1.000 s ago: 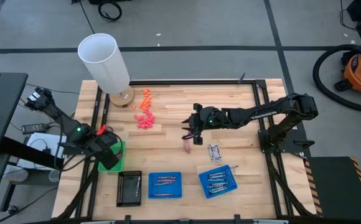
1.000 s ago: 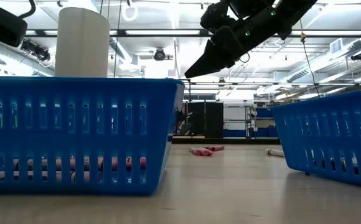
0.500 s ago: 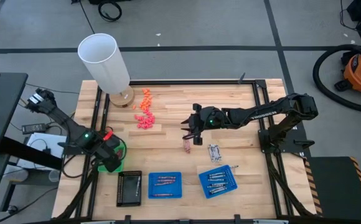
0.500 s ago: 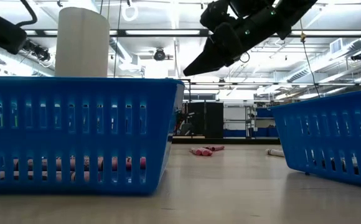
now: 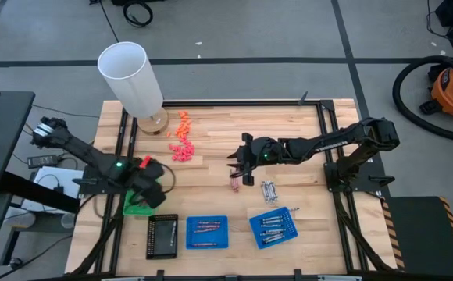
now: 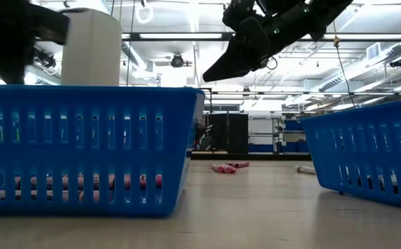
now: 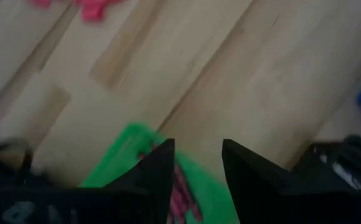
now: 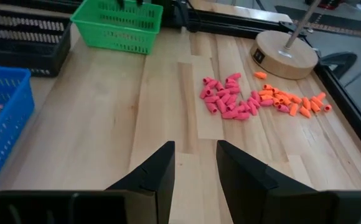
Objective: Sort crayons
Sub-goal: Put the black crayon into the right blue basket
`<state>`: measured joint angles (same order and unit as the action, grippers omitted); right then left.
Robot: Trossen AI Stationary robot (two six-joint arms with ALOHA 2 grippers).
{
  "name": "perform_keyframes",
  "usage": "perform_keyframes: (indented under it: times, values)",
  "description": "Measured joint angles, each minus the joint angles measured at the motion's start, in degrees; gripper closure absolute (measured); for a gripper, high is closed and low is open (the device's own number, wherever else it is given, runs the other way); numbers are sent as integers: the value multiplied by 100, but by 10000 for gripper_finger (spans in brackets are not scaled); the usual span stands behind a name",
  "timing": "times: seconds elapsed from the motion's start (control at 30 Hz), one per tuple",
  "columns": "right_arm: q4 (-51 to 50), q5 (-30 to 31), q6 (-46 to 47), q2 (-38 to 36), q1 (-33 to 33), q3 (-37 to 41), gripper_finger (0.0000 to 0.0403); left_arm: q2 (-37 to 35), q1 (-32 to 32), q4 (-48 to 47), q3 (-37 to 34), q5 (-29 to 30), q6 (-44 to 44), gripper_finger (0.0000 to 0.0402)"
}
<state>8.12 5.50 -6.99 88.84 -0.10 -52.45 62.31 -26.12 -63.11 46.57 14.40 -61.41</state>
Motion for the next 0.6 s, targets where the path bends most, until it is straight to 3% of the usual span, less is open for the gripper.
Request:
perform_keyframes:
  times: [0.27, 0.6]
  values:
    - [-486, 646, 843, 185, 84, -4, 275, 944, 956, 1555, 0, 19, 1670, 258]
    - [-2011, 1562, 1684, 199, 262, 71, 275, 1782, 1714, 3831, 0, 311, 3380, 258]
